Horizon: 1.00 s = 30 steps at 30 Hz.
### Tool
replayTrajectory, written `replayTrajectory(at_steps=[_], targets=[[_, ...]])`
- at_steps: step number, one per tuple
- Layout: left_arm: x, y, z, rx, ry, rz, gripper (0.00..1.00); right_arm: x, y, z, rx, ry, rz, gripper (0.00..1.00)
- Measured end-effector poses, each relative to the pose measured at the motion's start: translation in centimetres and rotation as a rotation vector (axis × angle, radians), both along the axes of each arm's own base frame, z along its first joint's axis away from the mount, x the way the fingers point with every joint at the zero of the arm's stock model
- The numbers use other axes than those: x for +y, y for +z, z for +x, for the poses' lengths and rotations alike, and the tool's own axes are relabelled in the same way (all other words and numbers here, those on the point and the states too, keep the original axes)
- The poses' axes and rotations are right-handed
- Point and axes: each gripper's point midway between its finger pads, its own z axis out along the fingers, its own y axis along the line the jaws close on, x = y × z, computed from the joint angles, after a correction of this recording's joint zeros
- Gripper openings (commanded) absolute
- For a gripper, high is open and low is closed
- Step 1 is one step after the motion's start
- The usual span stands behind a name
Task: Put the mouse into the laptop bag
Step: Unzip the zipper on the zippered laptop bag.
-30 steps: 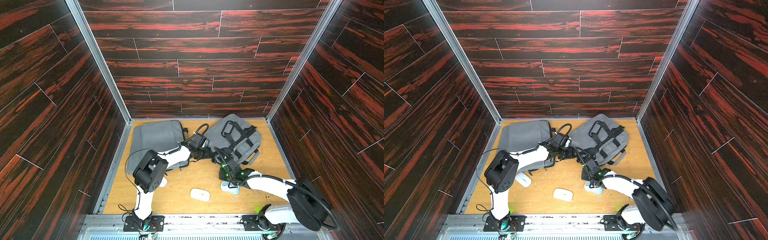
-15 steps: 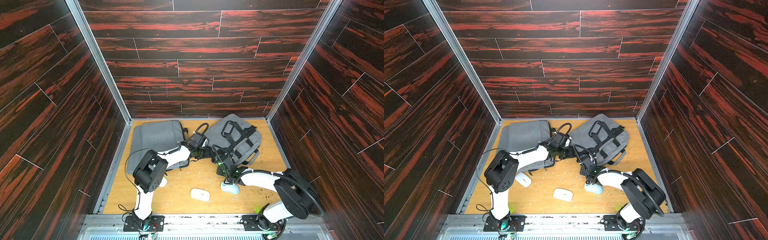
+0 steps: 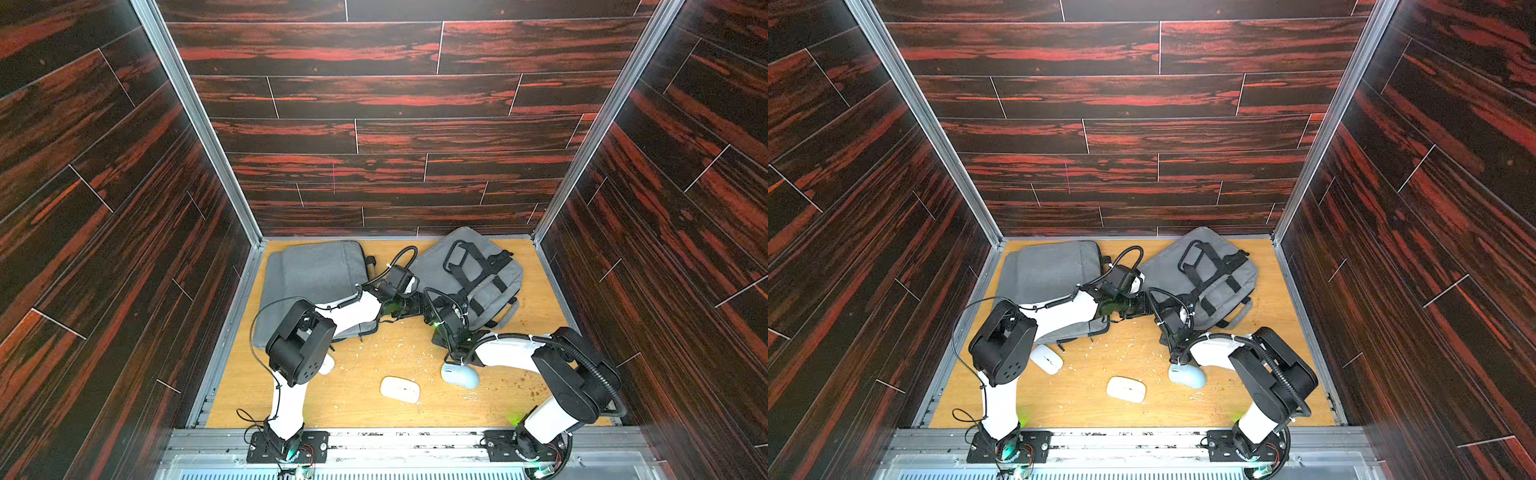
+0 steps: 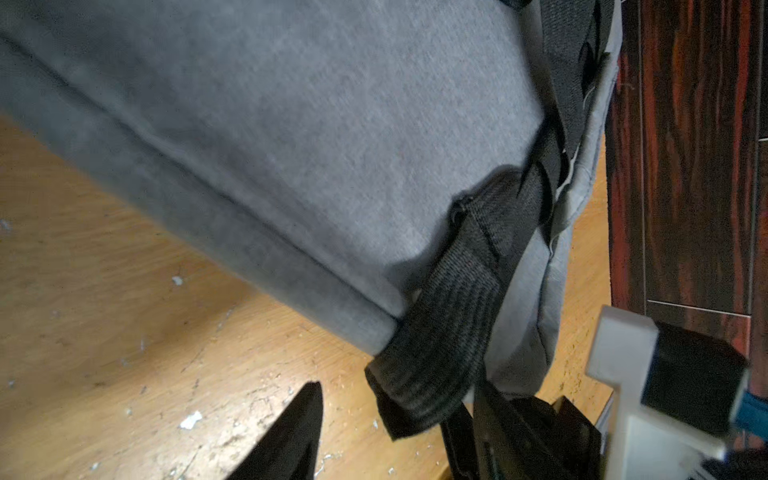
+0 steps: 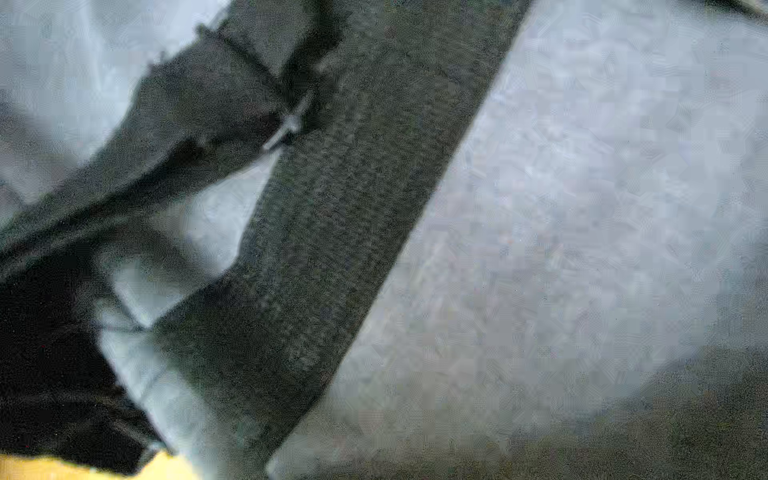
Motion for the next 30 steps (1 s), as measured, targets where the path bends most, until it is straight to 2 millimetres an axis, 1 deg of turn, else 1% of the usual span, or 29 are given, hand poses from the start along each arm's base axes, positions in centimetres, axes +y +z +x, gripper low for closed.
replayTrajectory(at_steps=[2, 4, 6, 7, 9, 10, 11, 15, 16, 19, 23, 24, 25, 26, 28, 29, 30], targets=[[0.0, 0.0, 0.0, 0.000, 0.000, 0.000, 0.61, 0.0, 0.0, 0.0, 0.002, 0.001, 0.003, 0.00], [0.0, -0.2, 0.1, 0.000, 0.002, 0.004, 0.56, 0.1, 0.0, -0.1, 0.007, 0.006, 0.009, 0.00], [0.1, -0.8, 0.3, 0.000, 0.006, 0.019, 0.45, 0.3, 0.0, -0.5, 0.019, 0.028, 0.019, 0.00], [0.2, -1.2, 0.4, 0.001, 0.007, 0.028, 0.42, 0.3, 0.0, -0.8, 0.027, 0.042, 0.025, 0.00], [0.4, -2.1, 1.0, 0.009, 0.017, 0.046, 0.30, 0.3, 0.0, -1.7, 0.048, 0.072, 0.040, 0.00], [0.4, -2.4, 1.3, 0.011, 0.016, 0.051, 0.26, 0.3, 0.1, -2.1, 0.057, 0.085, 0.047, 0.00], [0.5, -2.6, 1.7, 0.014, 0.019, 0.053, 0.19, 0.2, 0.1, -2.6, 0.065, 0.099, 0.054, 0.00], [1.1, -2.8, 3.0, 0.016, 0.035, 0.061, 0.00, 0.4, 0.8, -3.6, 0.067, 0.136, 0.099, 0.00], [1.5, -3.0, 3.4, 0.014, 0.044, 0.067, 0.00, 0.4, 1.0, -3.8, 0.065, 0.141, 0.110, 0.00], [3.6, -4.2, 4.7, 0.034, 0.098, 0.106, 0.00, 0.1, 1.1, -4.5, 0.078, 0.158, 0.124, 0.00], [6.7, -5.9, 6.2, 0.055, 0.170, 0.168, 0.00, -0.7, 0.6, -5.6, 0.123, 0.166, 0.128, 0.00], [7.3, -6.0, 6.5, 0.060, 0.184, 0.174, 0.00, -0.9, 0.5, -5.8, 0.135, 0.166, 0.130, 0.00], [7.9, -6.1, 6.7, 0.064, 0.195, 0.177, 0.03, -1.1, 0.3, -6.0, 0.144, 0.165, 0.132, 0.00], [8.3, -6.0, 7.0, 0.064, 0.205, 0.176, 0.11, -1.2, 0.2, -6.1, 0.152, 0.168, 0.135, 0.00], [8.7, -5.9, 7.1, 0.060, 0.216, 0.168, 0.31, -1.2, 0.1, -6.2, 0.161, 0.175, 0.140, 0.00], [8.8, -5.9, 6.7, 0.062, 0.219, 0.163, 0.40, -1.0, 0.1, -6.2, 0.164, 0.185, 0.145, 0.00], [8.9, -5.8, 5.9, 0.069, 0.220, 0.160, 0.46, -0.8, 0.1, -6.2, 0.167, 0.194, 0.148, 0.00]])
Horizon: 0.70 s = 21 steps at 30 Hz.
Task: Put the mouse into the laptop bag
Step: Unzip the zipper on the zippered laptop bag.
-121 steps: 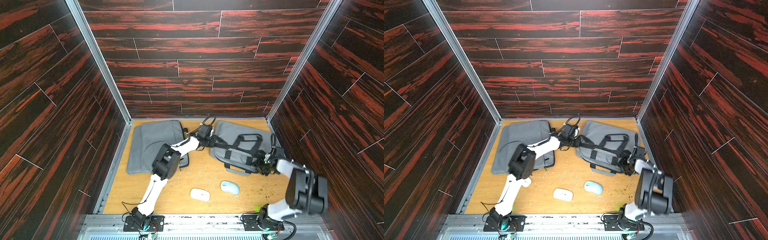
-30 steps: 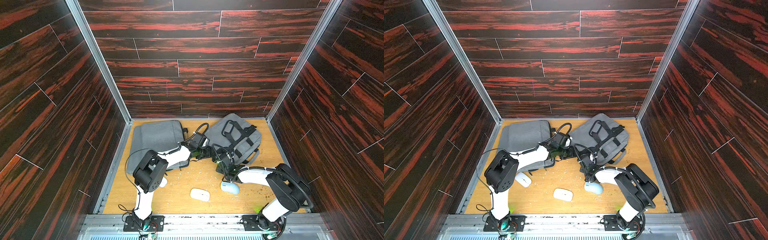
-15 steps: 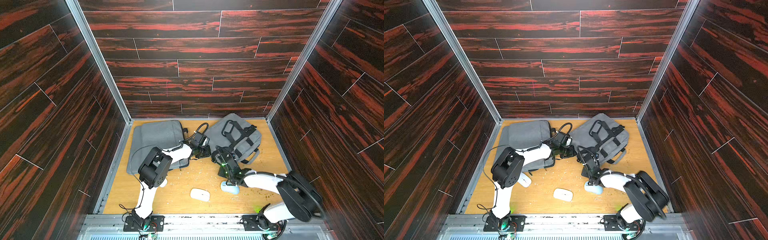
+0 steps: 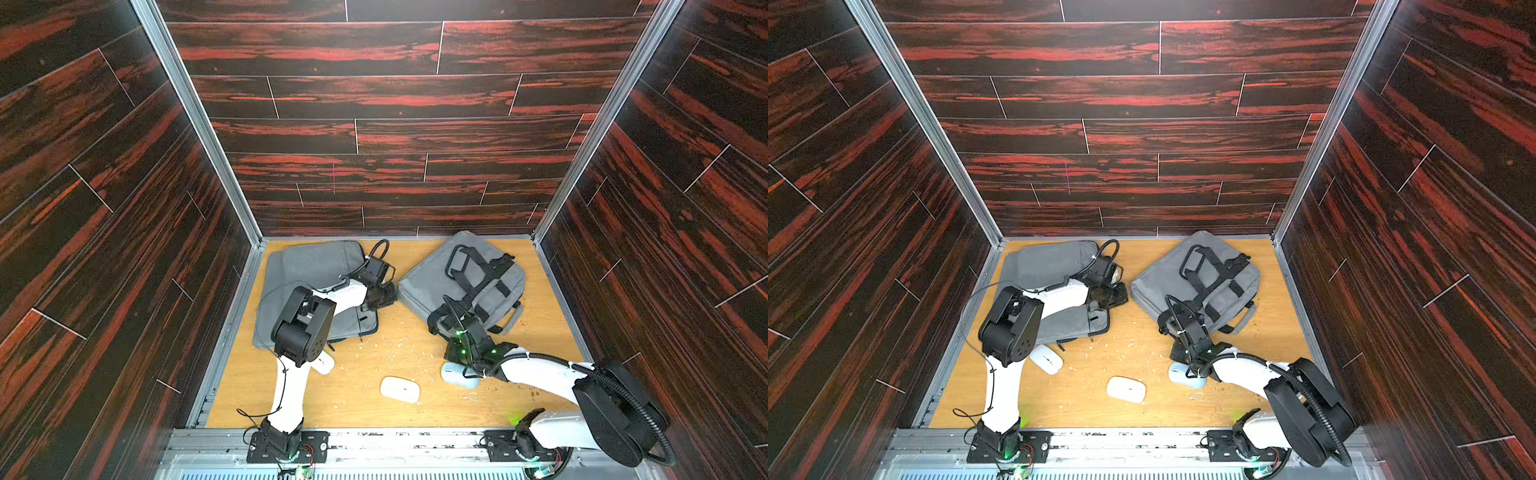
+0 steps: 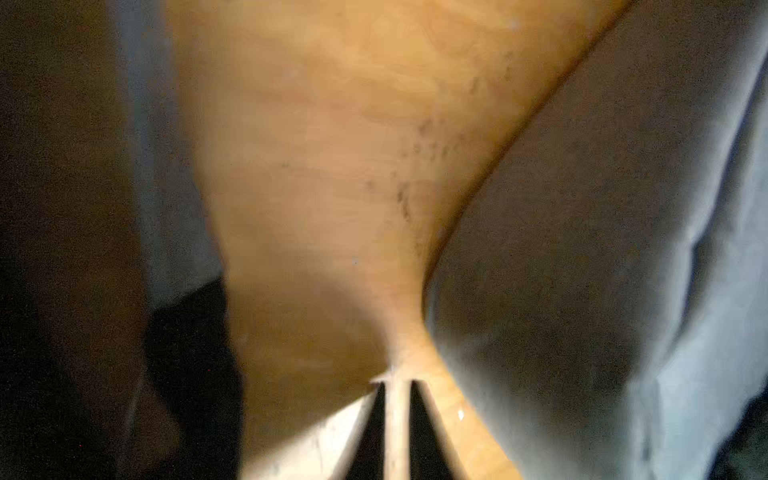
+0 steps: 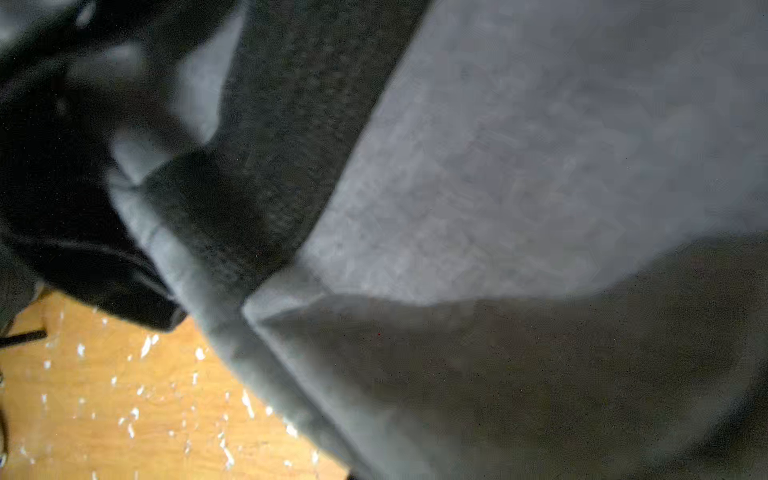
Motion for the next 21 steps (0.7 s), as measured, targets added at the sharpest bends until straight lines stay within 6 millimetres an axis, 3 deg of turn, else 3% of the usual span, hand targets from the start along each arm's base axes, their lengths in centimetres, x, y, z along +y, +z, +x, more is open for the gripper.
replayTrajectory(at_steps=[5, 8, 11, 13, 17, 19, 21], targets=[[-2.5, 2.3, -3.7, -0.016, -0.055, -0.021, 0.57, 1.7, -0.1, 0.8, 0.015, 0.055, 0.029, 0.00], [-5.1, 4.0, -4.7, -0.065, -0.098, -0.053, 0.60, 2.8, 0.0, 1.1, 0.017, 0.089, 0.055, 0.00], [-7.1, 4.3, -5.9, -0.082, -0.131, -0.069, 0.62, 3.2, 0.2, 1.1, 0.012, 0.107, 0.067, 0.00], [-7.6, 4.2, -6.0, -0.082, -0.135, -0.066, 0.62, 3.2, 0.3, 1.1, 0.011, 0.112, 0.069, 0.00], [-8.2, 3.7, -4.3, -0.095, -0.114, -0.054, 0.62, 3.3, 0.3, 1.1, 0.011, 0.119, 0.073, 0.00], [-8.3, 3.2, -3.7, -0.090, -0.105, -0.046, 0.55, 3.3, 0.3, 1.1, 0.010, 0.119, 0.074, 0.00], [-8.3, 2.6, -3.5, -0.077, -0.099, -0.037, 0.31, 3.3, 0.3, 1.1, 0.009, 0.118, 0.073, 0.00]])
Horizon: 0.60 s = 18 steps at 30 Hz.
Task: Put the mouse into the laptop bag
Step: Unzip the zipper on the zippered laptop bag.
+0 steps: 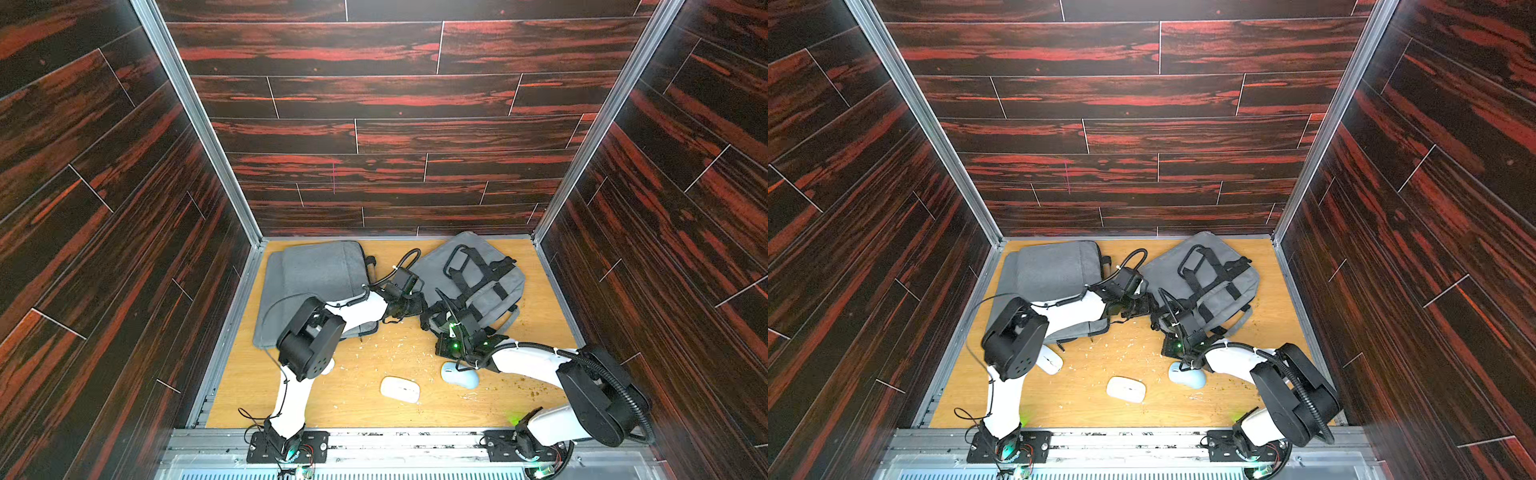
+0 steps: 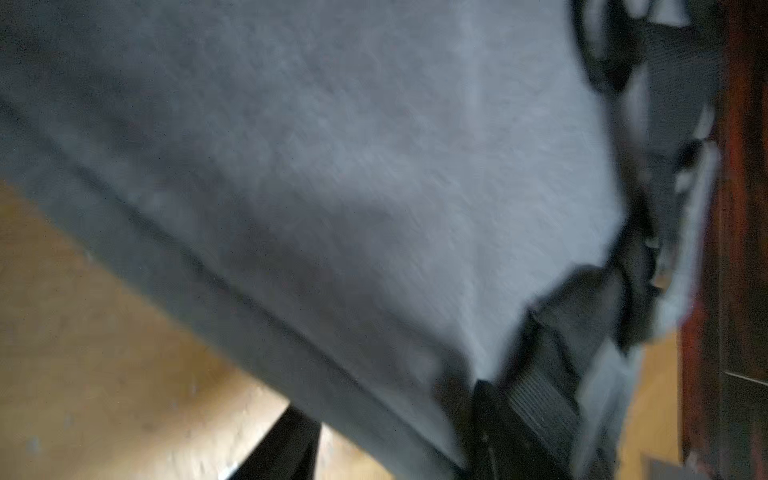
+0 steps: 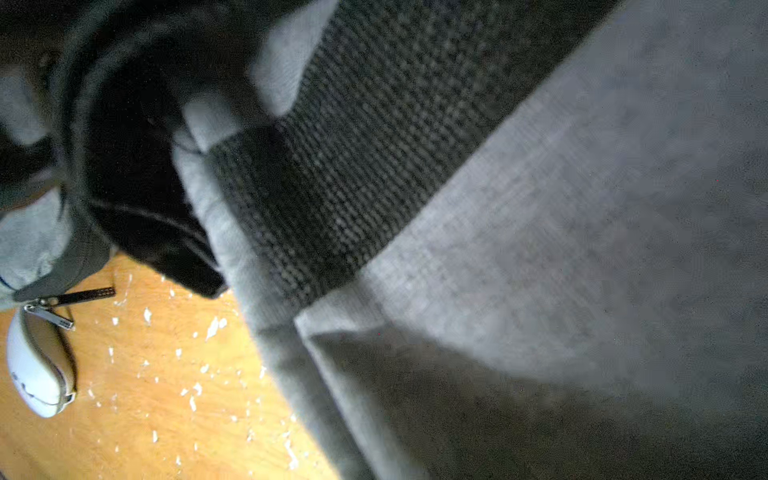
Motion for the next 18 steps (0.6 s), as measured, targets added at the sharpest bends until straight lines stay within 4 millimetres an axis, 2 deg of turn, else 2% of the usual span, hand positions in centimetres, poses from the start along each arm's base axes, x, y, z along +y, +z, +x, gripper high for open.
replayTrajectory(at_steps=[1, 2, 3, 8, 10, 14, 16, 18], targets=[[0.0, -0.3, 0.1, 0.004, 0.001, 0.007, 0.14, 0.0, 0.0, 0.0, 0.000, 0.000, 0.000, 0.00], [0.0, -0.3, 0.2, 0.001, -0.001, 0.007, 0.04, 0.0, 0.1, 0.0, -0.001, 0.000, -0.001, 0.00], [0.0, -0.1, 0.6, -0.007, 0.005, 0.005, 0.00, -0.1, 0.2, 0.0, -0.004, -0.001, -0.002, 0.00], [1.0, -0.3, 1.1, -0.011, 0.023, -0.003, 0.00, -1.1, 0.9, 0.3, -0.024, -0.020, -0.007, 0.00], [2.4, -0.2, 1.7, -0.010, 0.044, -0.020, 0.00, -2.5, 0.9, 0.4, -0.019, -0.052, -0.009, 0.00], [6.8, -0.2, 3.1, 0.011, 0.111, -0.035, 0.00, -5.2, 0.9, 0.4, -0.007, -0.115, 0.002, 0.00], [7.8, -0.2, 3.1, 0.031, 0.112, -0.047, 0.00, -5.0, 1.7, 0.8, -0.030, -0.104, 0.039, 0.00], [7.8, -0.2, 3.1, 0.033, 0.104, -0.049, 0.00, -4.8, 2.1, 1.0, -0.039, -0.096, 0.057, 0.00]])
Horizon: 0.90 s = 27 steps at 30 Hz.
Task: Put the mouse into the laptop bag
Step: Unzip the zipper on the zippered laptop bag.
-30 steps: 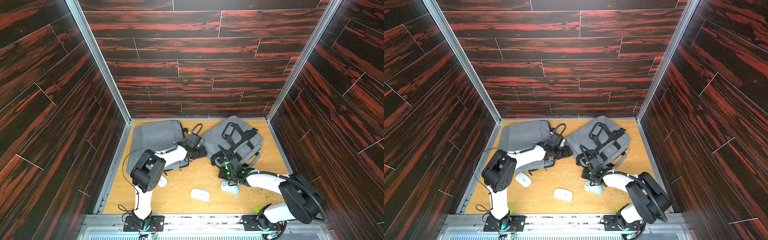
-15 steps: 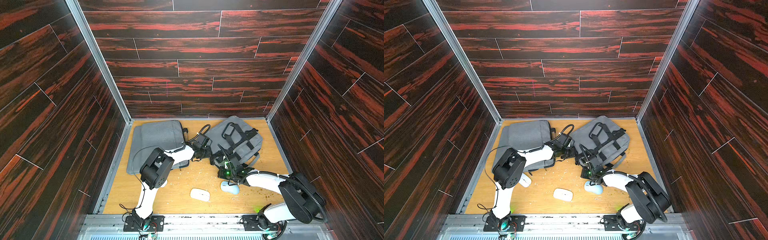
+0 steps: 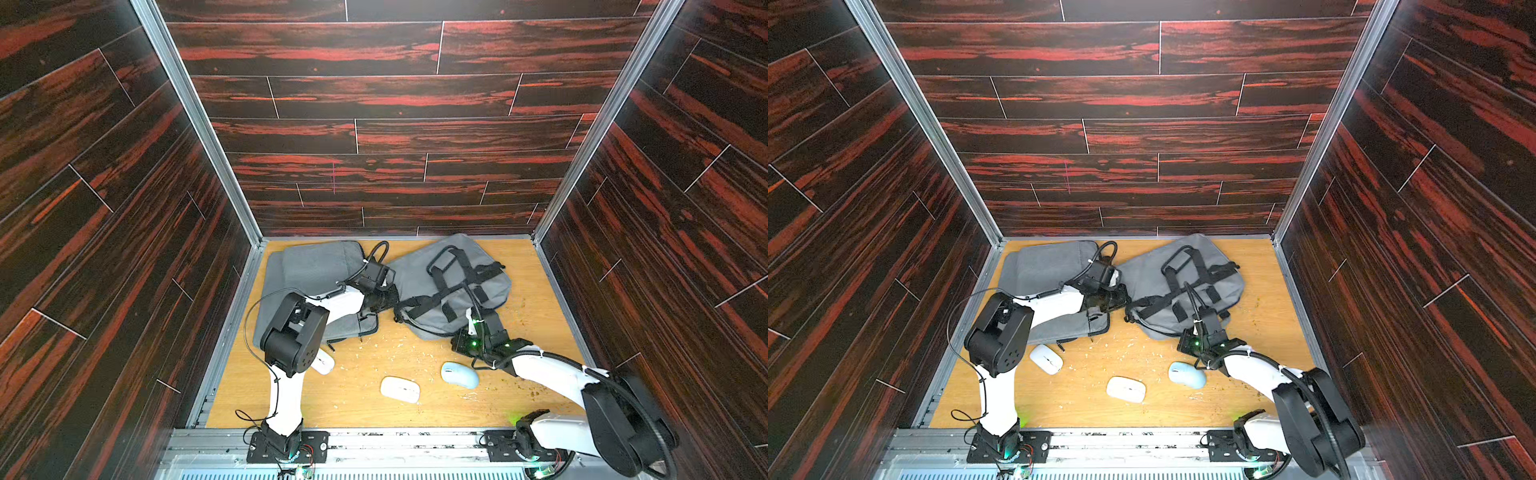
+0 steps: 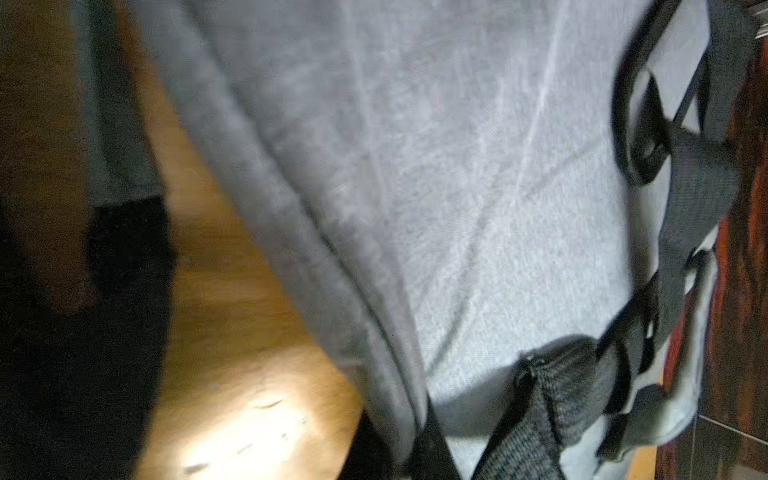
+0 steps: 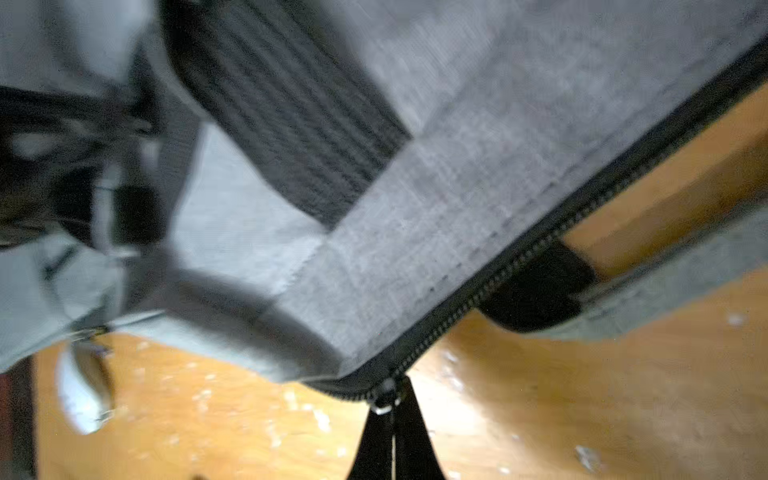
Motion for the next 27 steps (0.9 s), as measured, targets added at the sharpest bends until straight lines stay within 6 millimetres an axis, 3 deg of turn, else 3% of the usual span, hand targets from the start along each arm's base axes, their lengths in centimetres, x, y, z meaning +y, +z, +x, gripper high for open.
replayTrajectory(at_steps=[3, 8, 11, 18, 24, 27], targets=[[-0.1, 0.2, 0.0, -0.001, -0.012, -0.001, 0.00, 0.2, -0.1, 0.0, 0.013, 0.007, 0.021, 0.00], [0.2, 0.2, 0.1, -0.010, -0.037, 0.015, 0.39, 0.6, -0.7, -0.3, 0.041, 0.021, 0.039, 0.00], [0.8, 0.3, -0.2, -0.021, -0.029, 0.043, 0.51, 0.5, -0.6, -0.2, 0.046, 0.017, 0.031, 0.00], [2.2, 1.9, -5.5, -0.024, -0.011, 0.085, 0.56, -0.5, 0.7, 1.0, 0.020, -0.021, -0.040, 0.00], [0.1, 5.9, -8.7, -0.110, -0.068, 0.112, 0.56, -0.5, 2.1, 1.8, -0.045, -0.015, -0.119, 0.00], [-0.8, 6.2, -9.9, -0.120, -0.095, 0.128, 0.56, -0.7, 2.4, 2.0, -0.061, -0.024, -0.132, 0.00]])
